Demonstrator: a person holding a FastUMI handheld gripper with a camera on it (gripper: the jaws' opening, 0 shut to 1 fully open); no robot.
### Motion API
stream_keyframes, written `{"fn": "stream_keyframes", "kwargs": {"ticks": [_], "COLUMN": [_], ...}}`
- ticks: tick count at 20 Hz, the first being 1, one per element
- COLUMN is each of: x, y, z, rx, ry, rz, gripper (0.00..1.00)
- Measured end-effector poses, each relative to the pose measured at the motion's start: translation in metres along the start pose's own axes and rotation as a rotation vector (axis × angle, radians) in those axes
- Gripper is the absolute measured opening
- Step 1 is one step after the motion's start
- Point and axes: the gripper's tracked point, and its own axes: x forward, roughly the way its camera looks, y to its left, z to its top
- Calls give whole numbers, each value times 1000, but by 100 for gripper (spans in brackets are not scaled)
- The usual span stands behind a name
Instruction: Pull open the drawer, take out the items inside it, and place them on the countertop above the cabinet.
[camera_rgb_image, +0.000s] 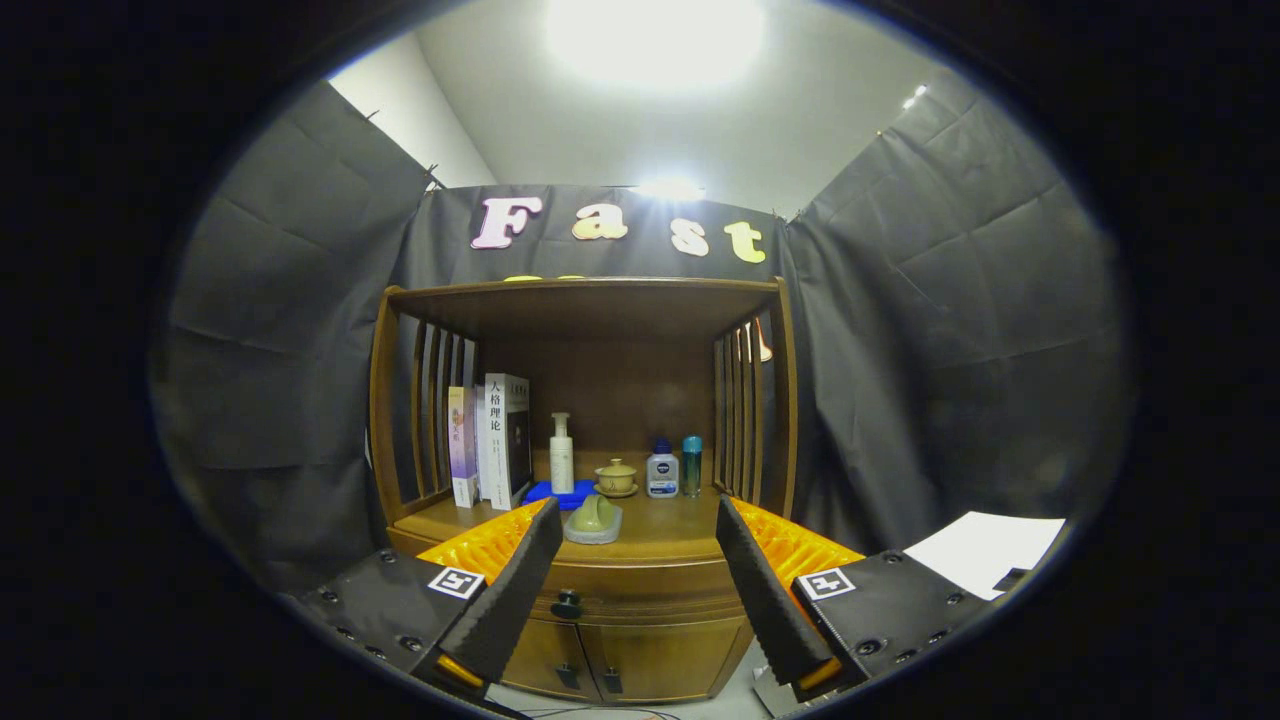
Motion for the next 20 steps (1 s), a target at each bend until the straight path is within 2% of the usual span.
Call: {"fn": "stream_keyframes", "kwargs": {"ticks": [20], "x": [3], "y": [11], "z": [-11], "rx": [-9], "ry": [28], "rz": [20], "gripper": [98]}}
